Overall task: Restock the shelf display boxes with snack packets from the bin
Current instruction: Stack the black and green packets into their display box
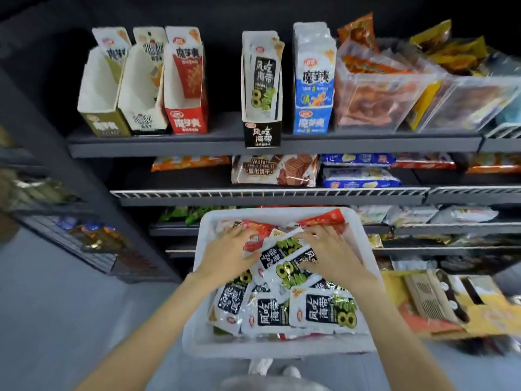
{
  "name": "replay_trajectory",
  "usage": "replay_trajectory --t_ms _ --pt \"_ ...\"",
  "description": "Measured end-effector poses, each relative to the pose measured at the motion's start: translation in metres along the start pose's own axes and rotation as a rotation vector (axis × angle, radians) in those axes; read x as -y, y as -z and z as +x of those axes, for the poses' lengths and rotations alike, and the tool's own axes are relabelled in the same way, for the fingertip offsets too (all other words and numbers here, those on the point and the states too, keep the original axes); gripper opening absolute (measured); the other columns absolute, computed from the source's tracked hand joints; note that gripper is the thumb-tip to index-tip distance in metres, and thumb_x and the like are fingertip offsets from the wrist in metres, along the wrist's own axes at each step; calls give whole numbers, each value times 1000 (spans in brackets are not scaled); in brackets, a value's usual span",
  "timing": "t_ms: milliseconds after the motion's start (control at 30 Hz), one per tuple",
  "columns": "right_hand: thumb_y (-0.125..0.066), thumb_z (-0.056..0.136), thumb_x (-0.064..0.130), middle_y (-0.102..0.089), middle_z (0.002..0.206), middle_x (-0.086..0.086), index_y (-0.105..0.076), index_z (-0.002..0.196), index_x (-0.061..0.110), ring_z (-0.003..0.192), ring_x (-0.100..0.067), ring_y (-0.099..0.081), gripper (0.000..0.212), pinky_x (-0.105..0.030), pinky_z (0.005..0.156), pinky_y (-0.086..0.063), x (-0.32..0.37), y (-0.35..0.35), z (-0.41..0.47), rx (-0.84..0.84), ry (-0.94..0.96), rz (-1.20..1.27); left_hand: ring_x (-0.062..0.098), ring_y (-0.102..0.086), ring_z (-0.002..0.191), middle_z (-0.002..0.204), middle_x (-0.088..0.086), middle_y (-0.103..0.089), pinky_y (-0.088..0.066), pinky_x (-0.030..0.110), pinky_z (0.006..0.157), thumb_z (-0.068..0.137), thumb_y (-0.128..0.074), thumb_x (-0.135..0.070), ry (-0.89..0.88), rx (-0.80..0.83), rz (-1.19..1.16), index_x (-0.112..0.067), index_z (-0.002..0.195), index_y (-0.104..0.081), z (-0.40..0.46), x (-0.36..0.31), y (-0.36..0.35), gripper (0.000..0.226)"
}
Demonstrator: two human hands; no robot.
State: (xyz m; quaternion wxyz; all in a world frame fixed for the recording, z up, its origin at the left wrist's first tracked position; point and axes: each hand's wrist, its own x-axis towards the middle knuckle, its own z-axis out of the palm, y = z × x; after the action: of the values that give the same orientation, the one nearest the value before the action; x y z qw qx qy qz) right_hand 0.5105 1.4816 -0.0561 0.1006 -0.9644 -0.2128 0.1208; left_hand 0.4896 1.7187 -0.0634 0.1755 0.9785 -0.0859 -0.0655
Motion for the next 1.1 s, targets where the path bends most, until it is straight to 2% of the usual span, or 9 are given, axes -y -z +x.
replay_trajectory --t_ms 200,333,433,500,600,800,900,967,1100 --pt "-63 84 47 -37 140 3 -37 140 26 135 -18 -25 65 -33 112 -17 0 -16 -3 74 136 -113 23 -22 140 152 1 -25 -28 39 111 80 -64 -56 115 289 48 -24 149 -19 -1 -8 -19 89" --pt "-61 83 52 -49 126 0 -43 132 27 122 -21 -39 59 -35 100 -29 -4 -11 3 73 94 -143 22 -25 135 147 0 -28 -30 40 110 68 -74 -59 106 312 131 -20 147 -25 2 -10 -20 100" --pt "-62 88 42 -55 127 -2 -45 129 21 117 -24 -51 49 -35 91 -37 -10 -6 3 -47 -30 34 20 -33 131 142 -2 -35 -33 37 107 64 -80 -51 128 253 8 -23 143 -28 1 -7 -22 99" --pt "-61 90 36 -63 113 -4 -48 123 19 101 -26 -60 40 -32 71 -40 -12 -3 0 -140 -124 164 18 -39 127 137 -3 -42 -36 37 104 62 -85 -40 158 199 -183 -25 138 -32 0 -5 -20 94" --pt "-62 90 28 -66 98 -7 -54 112 15 81 -26 -61 27 -29 58 -32 -15 1 0 -252 -219 361 15 -54 113 116 -9 -57 -44 33 94 62 -87 -26 244 96 -555 -25 120 -44 0 0 -20 72" --pt "-64 89 18 -68 102 2 -54 106 23 97 -17 -63 20 -32 79 -52 -9 23 6 -263 -255 915 23 -63 104 104 -1 -67 -52 36 89 85 -68 -12 386 -202 -1074 -23 100 -60 2 -8 -7 21" --pt "-60 92 23 -71 89 6 -58 94 22 88 -15 -68 3 -38 80 -54 1 47 6 -310 -199 972 14 -64 90 94 -7 -66 -54 28 76 91 -61 -15 173 -360 -837 -26 94 -61 1 -12 27 11" --pt "-57 92 30 -70 84 6 -59 86 21 86 -14 -65 11 -39 77 -51 6 67 8 -393 -115 843 -1 -61 72 84 -12 -64 -49 18 61 91 -60 -19 28 -445 -597 -25 98 -62 0 -15 59 9" --pt "-60 90 30 -59 84 1 -59 82 19 75 -13 -48 14 -20 64 -33 16 119 13 -682 27 563 5 -62 62 83 -6 -67 -50 24 52 91 -58 -25 -121 -650 -413 -17 106 -64 6 -26 132 17"
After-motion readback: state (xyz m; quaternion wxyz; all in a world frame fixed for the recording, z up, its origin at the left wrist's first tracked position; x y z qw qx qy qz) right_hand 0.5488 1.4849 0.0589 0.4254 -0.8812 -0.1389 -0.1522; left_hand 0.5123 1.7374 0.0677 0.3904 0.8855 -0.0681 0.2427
